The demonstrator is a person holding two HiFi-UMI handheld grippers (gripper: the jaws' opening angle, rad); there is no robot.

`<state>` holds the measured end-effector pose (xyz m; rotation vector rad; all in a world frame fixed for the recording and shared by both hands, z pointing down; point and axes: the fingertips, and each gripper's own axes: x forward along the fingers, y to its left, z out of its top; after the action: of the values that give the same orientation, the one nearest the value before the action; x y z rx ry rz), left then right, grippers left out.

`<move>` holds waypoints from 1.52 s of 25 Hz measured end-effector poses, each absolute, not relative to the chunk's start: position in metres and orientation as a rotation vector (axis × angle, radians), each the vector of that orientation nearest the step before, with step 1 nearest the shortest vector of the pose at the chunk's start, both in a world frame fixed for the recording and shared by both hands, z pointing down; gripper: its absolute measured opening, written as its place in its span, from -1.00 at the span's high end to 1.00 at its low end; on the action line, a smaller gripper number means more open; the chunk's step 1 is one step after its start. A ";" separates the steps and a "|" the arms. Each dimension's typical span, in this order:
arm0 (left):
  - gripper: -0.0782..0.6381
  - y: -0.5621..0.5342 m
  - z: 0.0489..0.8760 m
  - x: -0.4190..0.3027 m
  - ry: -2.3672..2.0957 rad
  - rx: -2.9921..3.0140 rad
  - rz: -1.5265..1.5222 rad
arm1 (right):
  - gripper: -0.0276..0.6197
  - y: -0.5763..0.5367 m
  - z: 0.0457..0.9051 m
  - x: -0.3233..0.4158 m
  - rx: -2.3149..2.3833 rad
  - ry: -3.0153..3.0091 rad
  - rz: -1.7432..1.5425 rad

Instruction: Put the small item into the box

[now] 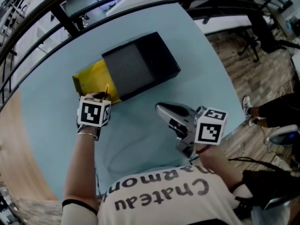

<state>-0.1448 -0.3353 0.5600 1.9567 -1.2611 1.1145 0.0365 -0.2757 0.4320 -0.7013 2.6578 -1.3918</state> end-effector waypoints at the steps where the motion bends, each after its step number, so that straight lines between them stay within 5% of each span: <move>1: 0.61 -0.335 0.561 -0.145 -1.249 1.955 1.110 | 0.77 -0.276 0.432 0.037 -0.701 2.656 -1.392; 38: 0.61 -0.335 0.585 -0.150 -0.911 1.798 1.433 | 0.77 -0.285 0.439 0.068 -0.709 2.579 -1.409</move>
<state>-0.1500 -0.3350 0.5847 1.7985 -0.9107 1.4330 0.0683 -0.2849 0.4389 -0.7093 2.5791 -1.4093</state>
